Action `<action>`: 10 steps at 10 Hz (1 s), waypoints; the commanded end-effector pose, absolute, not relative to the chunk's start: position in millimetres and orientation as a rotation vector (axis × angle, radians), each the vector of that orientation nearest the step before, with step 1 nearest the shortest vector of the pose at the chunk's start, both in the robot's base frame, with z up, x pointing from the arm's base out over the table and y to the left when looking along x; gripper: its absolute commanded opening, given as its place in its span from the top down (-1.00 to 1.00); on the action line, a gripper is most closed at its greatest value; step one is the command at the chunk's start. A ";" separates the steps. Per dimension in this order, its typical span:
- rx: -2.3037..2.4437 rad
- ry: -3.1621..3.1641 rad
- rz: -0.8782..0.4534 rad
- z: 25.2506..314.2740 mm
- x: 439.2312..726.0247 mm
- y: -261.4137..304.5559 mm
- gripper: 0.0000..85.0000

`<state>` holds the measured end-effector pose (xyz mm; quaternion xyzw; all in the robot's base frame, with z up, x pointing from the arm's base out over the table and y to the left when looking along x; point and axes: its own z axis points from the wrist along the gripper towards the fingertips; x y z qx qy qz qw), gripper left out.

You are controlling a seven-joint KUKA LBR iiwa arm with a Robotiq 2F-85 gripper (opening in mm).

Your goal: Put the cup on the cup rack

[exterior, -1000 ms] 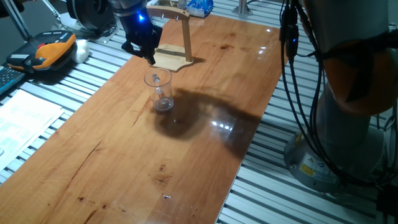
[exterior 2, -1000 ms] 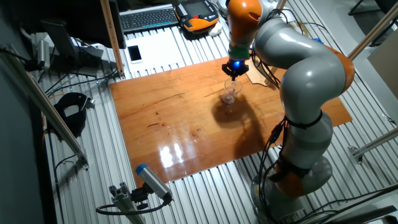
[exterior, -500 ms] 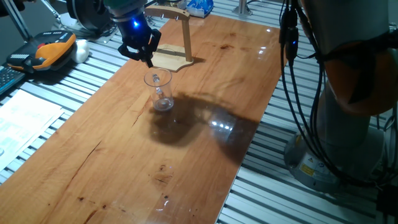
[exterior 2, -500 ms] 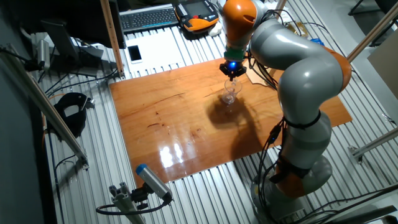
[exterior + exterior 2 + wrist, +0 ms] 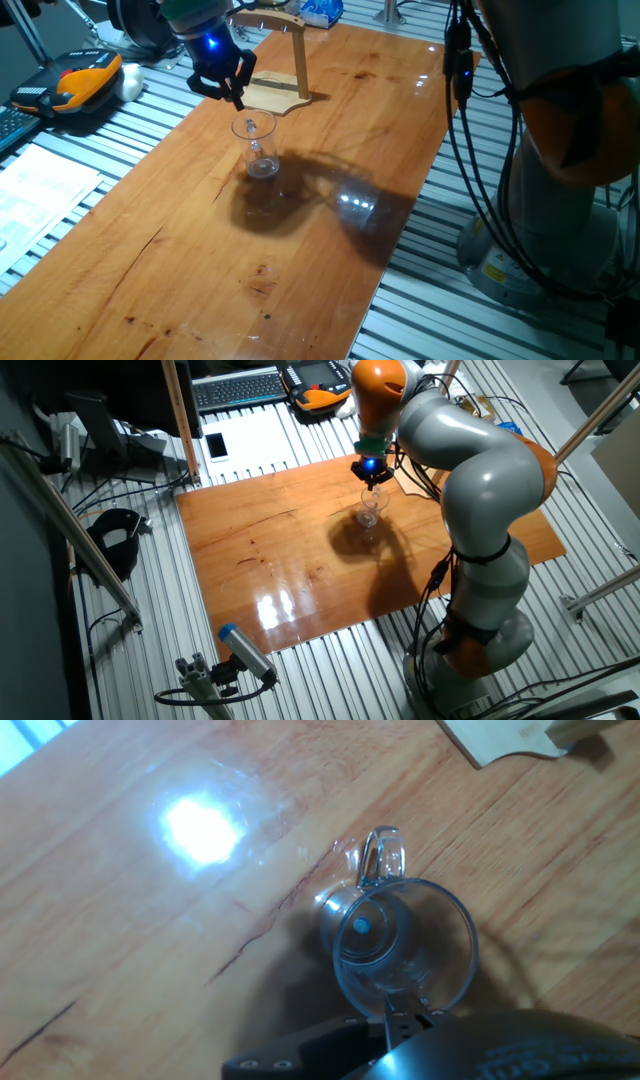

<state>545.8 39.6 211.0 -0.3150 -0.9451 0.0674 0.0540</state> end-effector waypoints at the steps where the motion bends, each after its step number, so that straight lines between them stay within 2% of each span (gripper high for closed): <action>1: -0.961 -2.870 0.204 209.2 546.8 39.2 1.00; 9: -0.974 -2.864 0.156 199.0 552.0 37.9 1.00; 10: -0.994 -2.871 0.159 198.7 552.2 37.3 0.60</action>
